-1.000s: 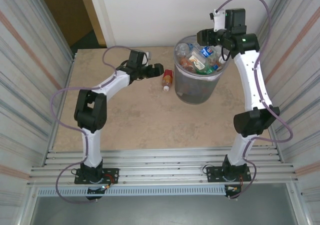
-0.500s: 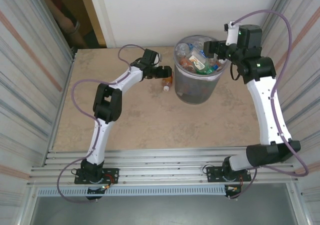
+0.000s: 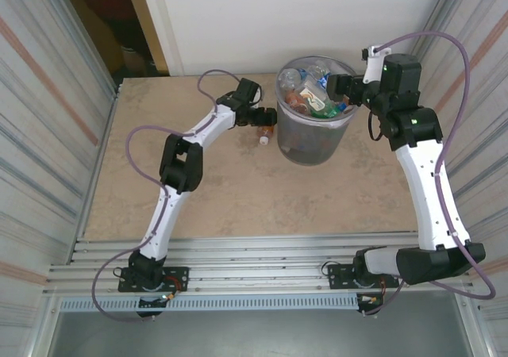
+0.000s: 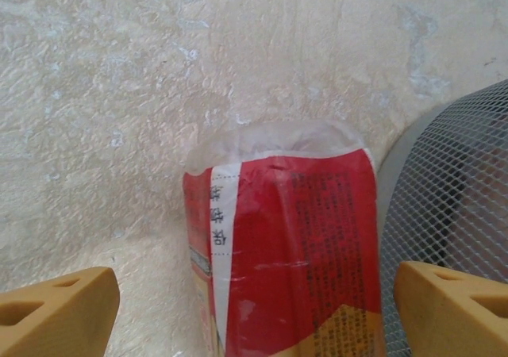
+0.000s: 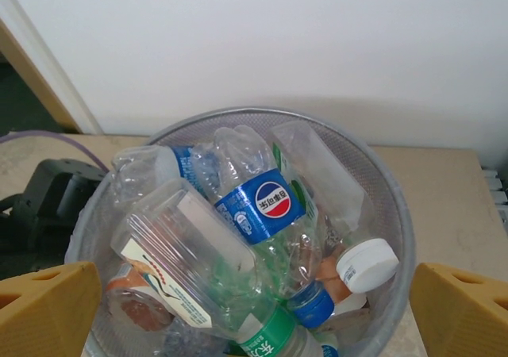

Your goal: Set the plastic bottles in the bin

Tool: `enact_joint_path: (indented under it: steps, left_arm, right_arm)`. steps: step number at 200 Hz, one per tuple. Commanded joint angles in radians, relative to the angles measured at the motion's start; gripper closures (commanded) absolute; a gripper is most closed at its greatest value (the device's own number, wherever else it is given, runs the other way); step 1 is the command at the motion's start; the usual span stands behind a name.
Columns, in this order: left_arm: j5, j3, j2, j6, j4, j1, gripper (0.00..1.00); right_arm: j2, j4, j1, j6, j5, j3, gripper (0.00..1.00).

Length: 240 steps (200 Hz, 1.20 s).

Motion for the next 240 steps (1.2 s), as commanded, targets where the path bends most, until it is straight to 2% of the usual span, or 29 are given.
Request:
enact_joint_path:
  steps: [1, 22, 58, 122, 170, 240]
  left_arm:
    - [-0.063, 0.066, 0.040, 0.048, -0.096, -0.016, 0.13]
    - [-0.109, 0.106, 0.066, 0.078, -0.145, -0.026, 0.14]
    - [-0.119, 0.113, 0.081, 0.085, -0.167, -0.027, 0.18]
    - [-0.142, 0.050, 0.046, 0.070, -0.158, -0.026, 0.37]
    - [-0.159, -0.168, -0.105, 0.033, -0.024, -0.009, 0.52]
    - [-0.160, -0.597, -0.497, 0.048, 0.232, 0.024, 0.56]
  right_arm:
    - [-0.014, 0.021, 0.016, 0.028, 0.007, 0.000, 0.02]
    - [-0.014, 0.027, 0.026, 0.033, 0.015, -0.009, 0.02]
    - [-0.017, 0.035, 0.042, 0.034, 0.029, -0.030, 0.02]
    - [-0.022, 0.039, 0.055, 0.035, 0.042, -0.055, 0.02]
    - [-0.025, 0.039, 0.056, 0.042, 0.054, -0.066, 0.02]
    - [-0.032, 0.008, 0.057, 0.086, 0.085, -0.070, 0.02]
